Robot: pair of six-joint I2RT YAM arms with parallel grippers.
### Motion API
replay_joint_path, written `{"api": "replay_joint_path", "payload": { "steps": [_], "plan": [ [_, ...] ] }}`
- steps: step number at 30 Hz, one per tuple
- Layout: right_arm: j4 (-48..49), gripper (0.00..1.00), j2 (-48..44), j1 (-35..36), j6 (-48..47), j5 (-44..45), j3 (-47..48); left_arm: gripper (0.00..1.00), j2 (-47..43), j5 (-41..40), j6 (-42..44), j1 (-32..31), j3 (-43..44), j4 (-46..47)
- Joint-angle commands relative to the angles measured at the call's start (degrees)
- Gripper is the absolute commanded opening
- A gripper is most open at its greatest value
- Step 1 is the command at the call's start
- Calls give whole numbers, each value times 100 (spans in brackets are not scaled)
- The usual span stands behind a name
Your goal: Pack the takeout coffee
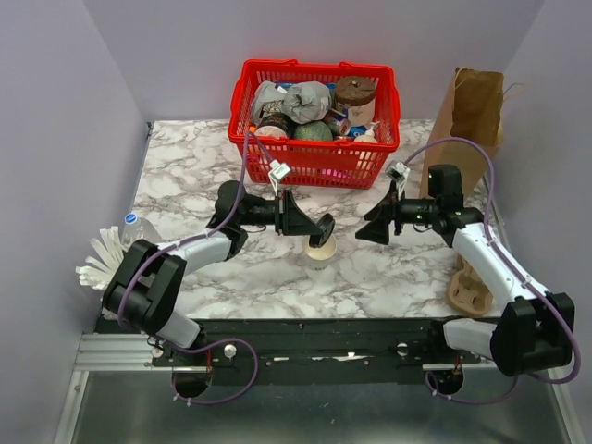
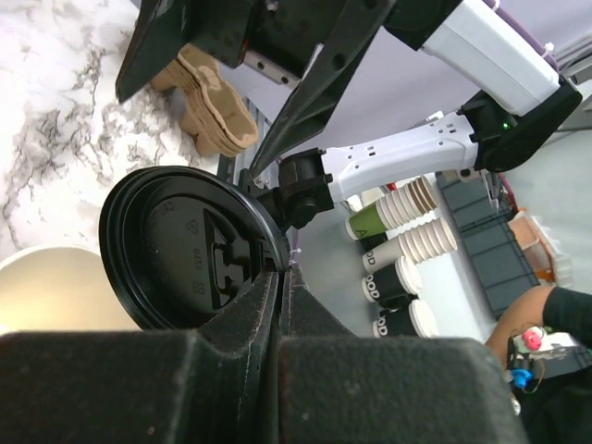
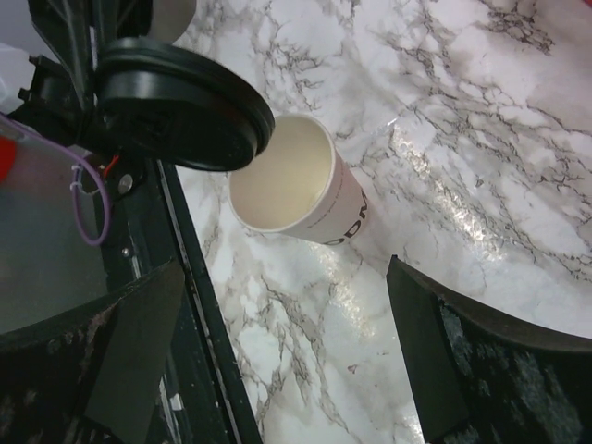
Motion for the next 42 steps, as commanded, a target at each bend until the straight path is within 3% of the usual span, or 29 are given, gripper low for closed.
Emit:
{"api": "replay_joint_path", "payload": {
  "steps": [1, 14, 21, 28, 34, 38, 42],
  "plan": [
    [793, 100, 178, 164, 230, -68, 36, 3, 259, -163, -191, -48, -31, 375],
    [1205, 100, 882, 586, 449, 37, 273, 4, 708, -146, -446, -49, -66, 568],
    [1223, 100, 1101, 735, 423, 2, 423, 13, 769, -67, -464, -57, -109, 621],
    [1135, 100, 1268, 928, 379, 292, 660, 14, 875, 65, -446, -31, -110, 718],
    [1065, 100, 1321, 1034, 300, 406, 722, 16, 857, 48, -227, -5, -127, 367],
    [1038, 100, 1330, 1113, 274, 591, 695, 25, 840, 4, 265, 22, 39, -774],
    [1038, 100, 1304, 1157, 212, 714, 669, 30, 813, 30, 477, 48, 40, -829]
  ]
}}
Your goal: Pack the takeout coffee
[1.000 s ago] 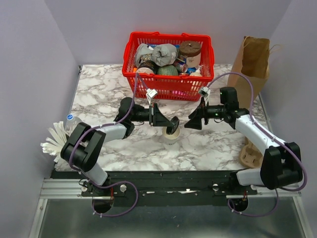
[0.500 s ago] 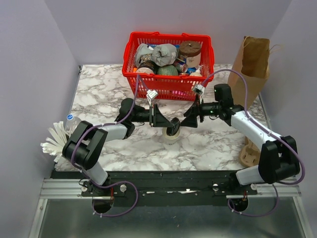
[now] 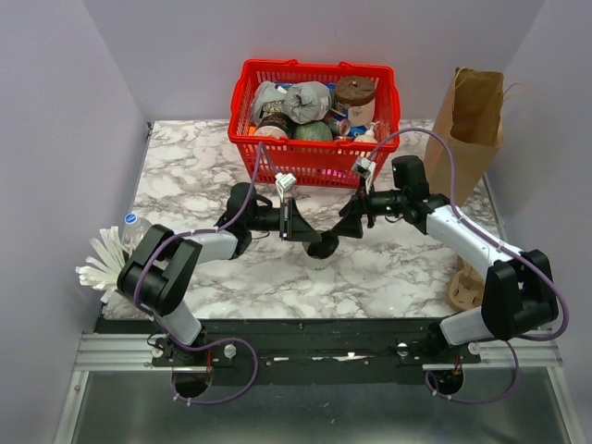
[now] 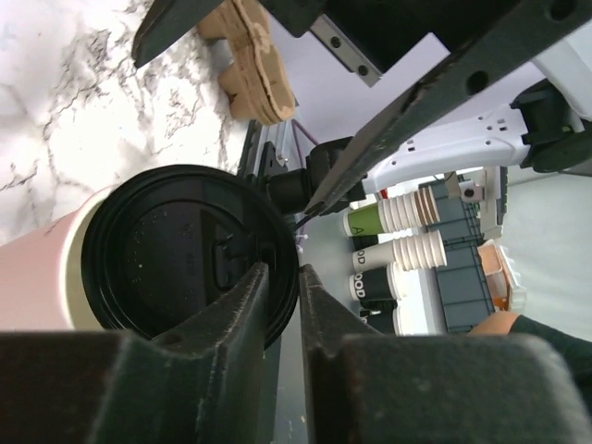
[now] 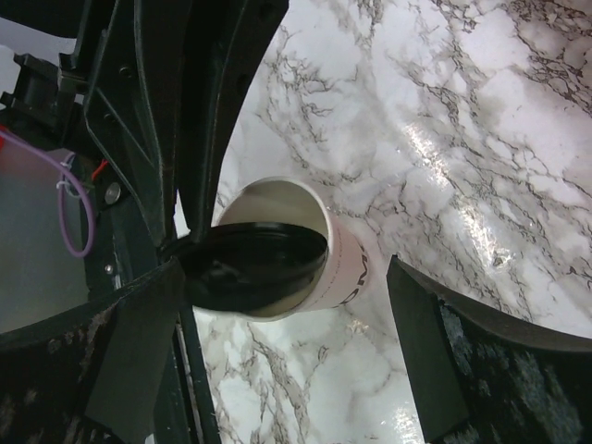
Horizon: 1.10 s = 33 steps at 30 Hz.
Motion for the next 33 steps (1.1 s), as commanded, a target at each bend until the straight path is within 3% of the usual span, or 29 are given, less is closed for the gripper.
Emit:
{"api": "replay_joint_path", "payload": {
  "steps": [1, 10, 15, 16, 17, 18, 19, 20, 22, 23, 27, 33],
  "plan": [
    [29, 100, 64, 88, -195, 249, 98, 30, -30, 70, 479, 48, 81, -383],
    [-365, 100, 3, 176, -642, 284, 327, 34, -311, 87, 514, 197, 99, -331],
    [-1156, 96, -575, 176, -2424, 319, 415, 36, -715, 315, 610, 461, 300, -584],
    [-1610, 95, -664, 176, -2793, 276, 458, 37, -794, 342, 742, 522, 353, -1020],
    [-1893, 93, -752, 272, -3649, 223, 502, 38, -891, 351, 943, 645, 415, -1425],
    [-2192, 91, -831, 343, -4127, 240, 555, 39, -1118, 299, 1850, 681, 659, -1986],
    [-2795, 90, -936, 430, -4611, 266, 642, 40, -1259, 185, 2477, 707, 827, -3532],
    [-3028, 89, -972, 631, -5329, 440, 678, 43, -1374, -164, 3318, 716, 1029, -4321],
    [-3528, 84, -955, 826, -5835, 643, 809, 44, -1682, -797, 5222, 620, 1539, -5580],
    [-3653, 82, -938, 1010, -6185, 818, 863, 47, -1744, -1105, 5599, 585, 1662, -6404],
    [-3935, 69, -692, 1468, -6742, 1303, 1205, 53, -2147, -2459, 6359, 593, 1918, -7115],
    [-4787, 51, 203, 1811, -7428, 1725, 2126, 55, -2552, -2585, 6632, 935, 1734, -7344]
  ]
}}
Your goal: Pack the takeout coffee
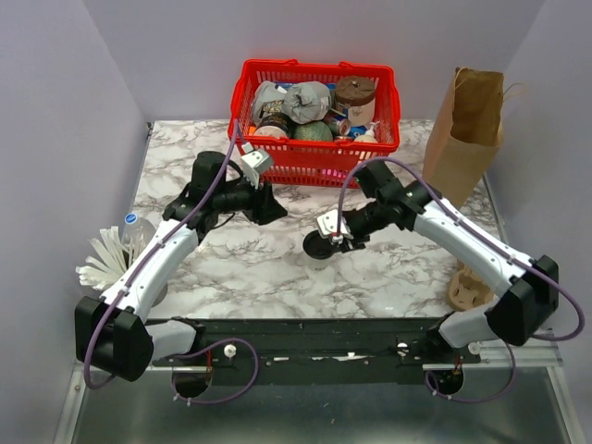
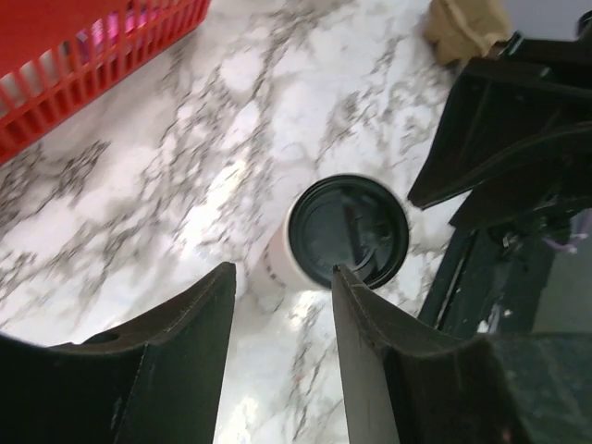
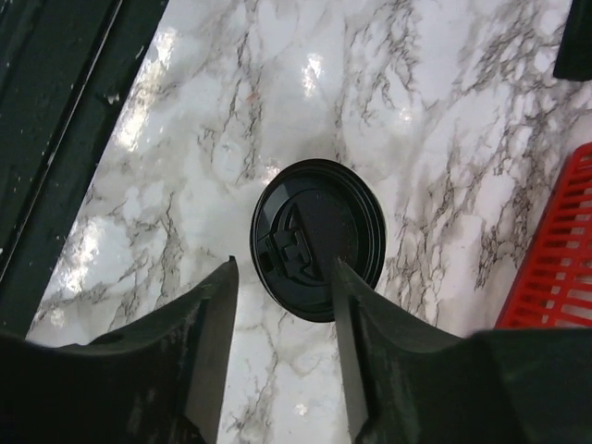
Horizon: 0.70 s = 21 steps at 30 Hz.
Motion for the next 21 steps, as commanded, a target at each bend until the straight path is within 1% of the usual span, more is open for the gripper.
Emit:
{"api": "replay_joint_path", "payload": {
  "steps": [1, 5, 12, 21],
  "plan": [
    [-1093, 50, 672, 163, -921, 475, 749, 55, -234, -541, 658, 295, -200, -752],
    [-1648, 47, 1007, 181, -1263, 510, 1154, 55, -392, -489, 614, 375, -394, -568],
    [-2369, 47, 1122, 190, -1818, 703, 1181, 56, -436, -400, 605, 375, -526, -515],
    [-1992, 47, 1262, 233, -1431, 730, 1260, 56, -392, -330, 552, 392, -482, -497]
  ]
}}
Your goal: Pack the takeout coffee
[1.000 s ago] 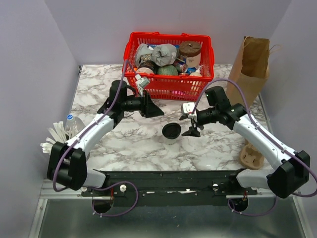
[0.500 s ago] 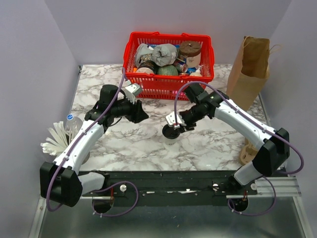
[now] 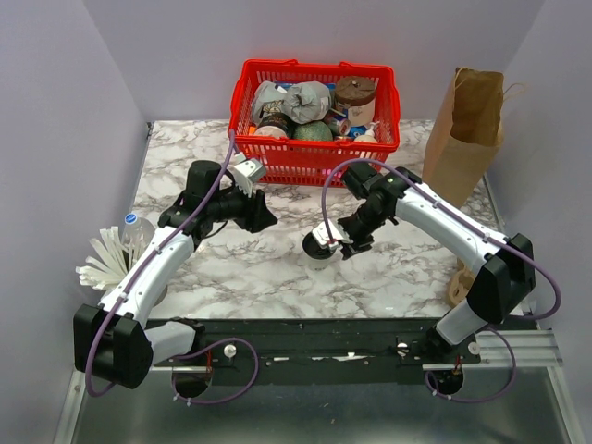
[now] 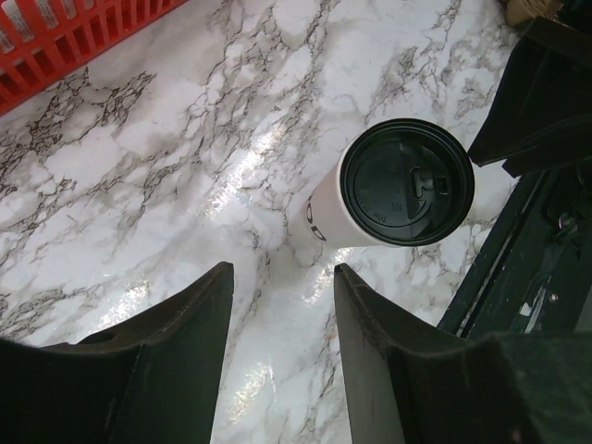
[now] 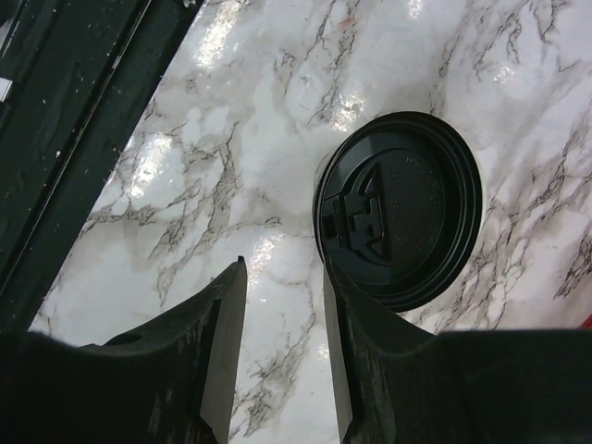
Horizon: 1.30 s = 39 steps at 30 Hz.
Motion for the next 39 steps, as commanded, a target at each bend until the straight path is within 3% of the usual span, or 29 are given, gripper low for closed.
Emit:
{"api": "replay_joint_path", "payload": {
  "steps": [1, 19, 27, 39],
  "plan": [
    [71, 47, 106, 87, 59, 74, 259, 56, -69, 44, 43, 27, 7, -25],
    [28, 45, 150, 201, -72, 101, 417, 56, -104, 281, 26, 36, -54, -16],
    [-701, 43, 124, 219, -345, 434, 655, 56, -104, 360, 61, 27, -89, -34],
    [19, 44, 308, 272, -134, 127, 566, 56, 2, 413, 17, 36, -63, 46]
  ]
}}
